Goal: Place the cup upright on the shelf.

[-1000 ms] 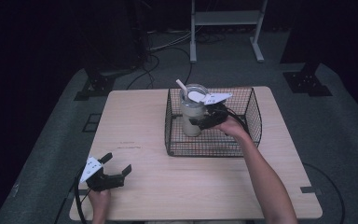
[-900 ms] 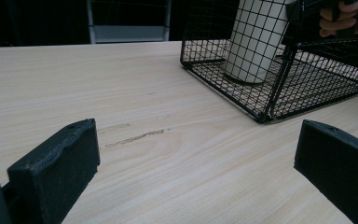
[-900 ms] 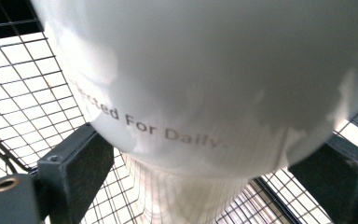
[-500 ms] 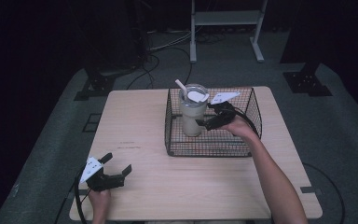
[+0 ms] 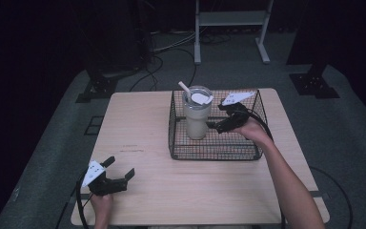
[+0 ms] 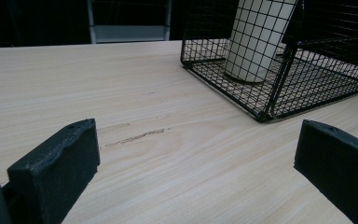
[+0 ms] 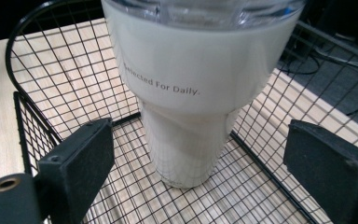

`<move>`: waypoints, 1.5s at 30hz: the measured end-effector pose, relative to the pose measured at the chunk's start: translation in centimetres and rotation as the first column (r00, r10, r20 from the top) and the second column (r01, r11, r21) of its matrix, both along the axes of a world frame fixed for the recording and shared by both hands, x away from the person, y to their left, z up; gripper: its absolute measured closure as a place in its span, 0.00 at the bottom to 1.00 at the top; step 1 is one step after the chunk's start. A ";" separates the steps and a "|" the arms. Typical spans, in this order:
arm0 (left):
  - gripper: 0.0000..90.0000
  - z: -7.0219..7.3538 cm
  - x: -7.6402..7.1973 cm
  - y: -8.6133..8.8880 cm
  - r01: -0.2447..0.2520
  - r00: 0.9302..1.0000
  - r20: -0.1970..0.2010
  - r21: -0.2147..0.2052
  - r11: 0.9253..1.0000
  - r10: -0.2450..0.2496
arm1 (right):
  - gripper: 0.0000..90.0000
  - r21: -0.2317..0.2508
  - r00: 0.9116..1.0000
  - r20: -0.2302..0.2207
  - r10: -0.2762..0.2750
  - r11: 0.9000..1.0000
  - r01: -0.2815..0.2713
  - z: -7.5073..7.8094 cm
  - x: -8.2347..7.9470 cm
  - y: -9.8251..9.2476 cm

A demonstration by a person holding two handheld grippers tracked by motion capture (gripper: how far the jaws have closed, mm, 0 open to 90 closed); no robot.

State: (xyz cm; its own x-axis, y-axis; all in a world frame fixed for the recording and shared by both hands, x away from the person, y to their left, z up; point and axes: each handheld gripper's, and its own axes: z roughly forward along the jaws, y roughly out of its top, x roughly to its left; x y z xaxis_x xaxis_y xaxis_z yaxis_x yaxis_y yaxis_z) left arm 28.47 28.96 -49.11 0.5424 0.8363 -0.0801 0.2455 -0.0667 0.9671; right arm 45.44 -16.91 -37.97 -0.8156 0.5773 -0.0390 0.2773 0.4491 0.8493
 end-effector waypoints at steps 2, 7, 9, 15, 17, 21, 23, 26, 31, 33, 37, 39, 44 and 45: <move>0.00 0.0 0.0 0.0 -0.001 1.000 -0.001 0.001 1.000 0.001 | 0.09 0.002 1.000 0.003 -0.008 1.000 0.008 0.3 -0.2 -0.2; 0.00 0.0 0.0 0.0 -0.002 1.000 -0.001 0.001 1.000 0.002 | 0.09 -0.008 1.000 0.008 -0.019 1.000 0.019 0.9 -0.8 -0.8; 0.00 0.0 0.0 0.0 -0.002 1.000 -0.002 0.001 1.000 0.002 | 0.09 -0.016 1.000 0.009 -0.024 1.000 0.024 1.1 -1.0 -1.1; 0.00 0.0 0.0 0.0 -0.002 1.000 -0.003 0.002 1.000 0.002 | 0.09 -0.013 0.999 0.022 -0.036 0.999 0.036 1.9 -1.7 -1.9; 0.00 0.0 0.0 0.0 -0.003 1.000 -0.004 0.001 1.000 0.003 | 0.09 -0.006 0.999 0.026 -0.031 0.999 0.031 2.2 -1.9 -2.2; 0.00 0.0 0.0 0.0 -0.003 1.000 -0.003 0.003 1.000 0.003 | 0.09 -0.007 0.999 0.029 -0.032 0.999 0.033 2.6 -2.4 -2.5; 0.00 0.0 0.0 0.0 -0.002 1.000 -0.004 0.002 1.000 0.002 | 0.09 -0.010 0.999 0.033 -0.031 0.999 0.031 2.8 -2.7 -2.7; 0.00 0.0 0.0 0.0 -0.003 1.000 -0.004 0.002 1.000 0.003 | 0.09 -0.011 0.999 0.032 -0.024 1.000 0.025 3.0 -3.0 -2.9; 0.00 0.0 0.1 -0.1 -0.003 1.000 -0.003 0.003 1.000 0.003 | 0.10 -0.009 0.999 0.037 -0.025 1.000 0.025 3.2 -3.6 -3.5; 0.00 0.0 0.0 -0.1 -0.003 1.000 -0.003 0.003 1.000 0.003 | 0.10 -0.002 0.999 0.037 -0.025 1.000 0.025 3.2 -3.9 -3.7; 0.00 0.0 0.1 -0.1 -0.003 1.000 -0.004 0.005 1.000 0.003 | 0.10 0.001 0.999 0.038 -0.023 1.000 0.022 3.2 -4.5 -4.2; 0.00 0.0 0.1 -0.1 -0.002 1.000 -0.003 0.006 1.000 0.003 | 0.10 0.001 0.999 0.044 -0.020 1.000 0.020 3.2 -4.8 -4.3; 0.00 0.0 0.1 -0.1 -0.003 1.000 -0.003 0.009 1.000 0.003 | 0.10 0.009 0.999 0.041 -0.014 1.000 0.014 3.1 -5.5 -4.7; 0.00 0.0 0.1 -0.1 -0.004 1.000 -0.002 0.009 1.000 0.004 | 0.10 0.009 0.999 0.040 -0.013 1.000 0.013 3.0 -5.6 -4.7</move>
State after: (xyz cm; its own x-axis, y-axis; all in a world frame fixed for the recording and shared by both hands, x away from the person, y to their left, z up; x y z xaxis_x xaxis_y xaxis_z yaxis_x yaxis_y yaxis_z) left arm 28.54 28.87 -49.11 0.5391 0.8390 -0.0740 0.2481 -0.0742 0.9659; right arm 39.85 -21.65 -34.92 -0.8057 0.5886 -0.0667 0.2486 0.4382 0.8638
